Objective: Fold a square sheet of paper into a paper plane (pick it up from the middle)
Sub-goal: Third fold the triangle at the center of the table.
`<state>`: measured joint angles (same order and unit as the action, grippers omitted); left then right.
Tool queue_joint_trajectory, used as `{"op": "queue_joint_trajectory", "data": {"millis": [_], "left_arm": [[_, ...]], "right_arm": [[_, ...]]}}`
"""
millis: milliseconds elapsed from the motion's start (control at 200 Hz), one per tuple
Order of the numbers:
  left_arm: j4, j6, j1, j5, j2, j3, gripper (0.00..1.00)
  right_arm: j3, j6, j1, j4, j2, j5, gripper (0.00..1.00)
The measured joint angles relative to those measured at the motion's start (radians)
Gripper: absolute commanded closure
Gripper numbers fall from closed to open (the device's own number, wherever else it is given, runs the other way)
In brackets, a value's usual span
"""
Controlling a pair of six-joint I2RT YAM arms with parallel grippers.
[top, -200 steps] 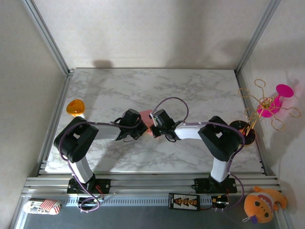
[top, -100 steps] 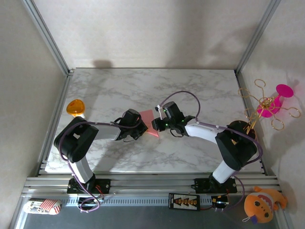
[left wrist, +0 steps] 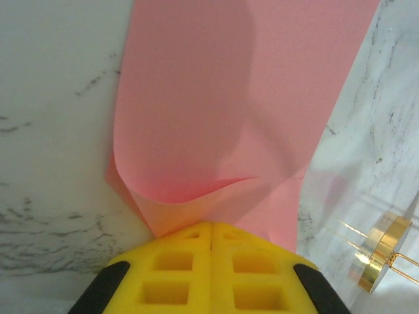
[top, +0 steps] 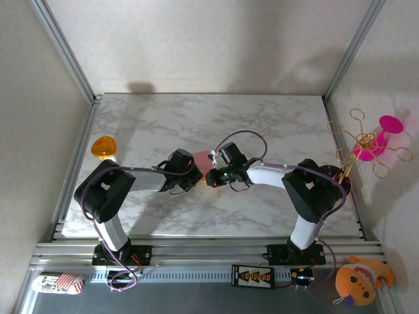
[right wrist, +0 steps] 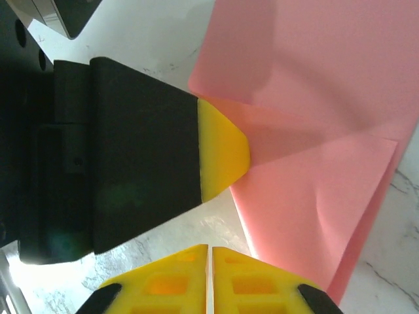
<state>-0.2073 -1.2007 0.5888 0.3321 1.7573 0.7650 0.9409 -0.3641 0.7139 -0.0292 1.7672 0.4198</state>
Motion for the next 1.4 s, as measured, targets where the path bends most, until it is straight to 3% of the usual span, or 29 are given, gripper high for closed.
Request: {"op": "queue_joint_trajectory", "data": {"millis": [1397], "left_arm": [[0.002,0.0,0.0,-0.001,0.007,0.007,0.98]], "right_arm": [[0.043,0.001,0.0,-0.065,0.08,-0.059,0.89]]}}
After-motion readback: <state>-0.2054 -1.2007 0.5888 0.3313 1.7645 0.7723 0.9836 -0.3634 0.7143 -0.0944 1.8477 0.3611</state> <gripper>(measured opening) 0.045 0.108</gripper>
